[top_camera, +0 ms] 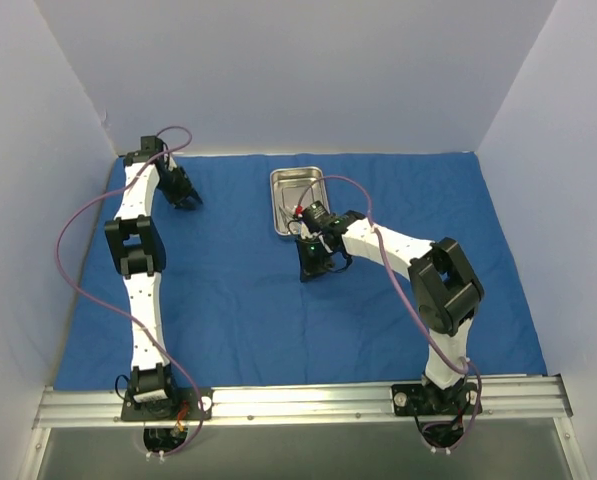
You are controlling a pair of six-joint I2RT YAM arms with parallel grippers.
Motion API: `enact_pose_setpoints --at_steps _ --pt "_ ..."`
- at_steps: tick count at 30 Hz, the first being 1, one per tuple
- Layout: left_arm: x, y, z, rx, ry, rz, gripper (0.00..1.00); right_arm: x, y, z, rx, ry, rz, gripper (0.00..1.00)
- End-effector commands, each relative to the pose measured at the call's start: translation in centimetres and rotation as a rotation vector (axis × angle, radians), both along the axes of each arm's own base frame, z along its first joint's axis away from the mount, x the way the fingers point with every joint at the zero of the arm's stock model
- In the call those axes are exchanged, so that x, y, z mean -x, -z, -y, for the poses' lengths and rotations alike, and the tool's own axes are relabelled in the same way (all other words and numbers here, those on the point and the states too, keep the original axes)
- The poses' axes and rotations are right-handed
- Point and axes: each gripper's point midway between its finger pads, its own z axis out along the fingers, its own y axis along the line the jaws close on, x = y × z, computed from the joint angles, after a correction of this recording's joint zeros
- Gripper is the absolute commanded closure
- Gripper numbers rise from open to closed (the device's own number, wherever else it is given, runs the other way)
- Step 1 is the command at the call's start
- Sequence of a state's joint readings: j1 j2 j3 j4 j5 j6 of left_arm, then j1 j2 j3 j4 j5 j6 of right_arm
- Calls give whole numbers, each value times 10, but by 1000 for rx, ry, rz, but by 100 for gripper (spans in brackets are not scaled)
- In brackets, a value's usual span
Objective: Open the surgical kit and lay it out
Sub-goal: Smooth out the surgical kit at the center of the board.
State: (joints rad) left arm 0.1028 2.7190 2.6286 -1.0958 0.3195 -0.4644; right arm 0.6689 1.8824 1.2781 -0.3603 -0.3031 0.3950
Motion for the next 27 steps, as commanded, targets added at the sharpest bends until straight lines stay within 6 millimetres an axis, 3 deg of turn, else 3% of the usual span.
enact_pose_setpoints --at_steps 1,4,6,9,10,11,12,15,16,21,24,27 --pt "7 -46 -37 -140 -28 73 55 -25 -45 -20 -30 -71 127 100" --pt "12 -81 -33 -119 -54 165 43 -10 -42 -46 -98 -184 89 100" --pt "13 -81 -28 -93 -57 169 40 9 -23 -58 -106 -248 23 100" --pt "10 -52 -17 -36 -29 106 44 39 -3 -76 -118 -305 -41 100" --pt "11 -28 -13 -12 -22 60 46 44 0 -81 -135 -291 -55 100" --pt "6 -26 -12 -9 -22 68 46 56 6 -87 -140 -307 -75 100" --pt "6 -6 -14 -8 -28 33 48 63 9 -90 -141 -316 -87 100" --pt "-1 3 -19 -26 -33 31 48 91 24 -93 -109 -353 -120 100" --pt "3 18 -21 -25 -35 -5 48 101 30 -89 -92 -362 -141 100" --pt "7 41 -36 -34 -32 -58 48 145 51 -71 -5 -429 -223 100" --pt "10 45 -43 -37 -31 -62 48 161 57 -58 45 -470 -236 100" --pt "9 32 -46 -51 -15 -29 47 148 47 -62 43 -466 -160 100"
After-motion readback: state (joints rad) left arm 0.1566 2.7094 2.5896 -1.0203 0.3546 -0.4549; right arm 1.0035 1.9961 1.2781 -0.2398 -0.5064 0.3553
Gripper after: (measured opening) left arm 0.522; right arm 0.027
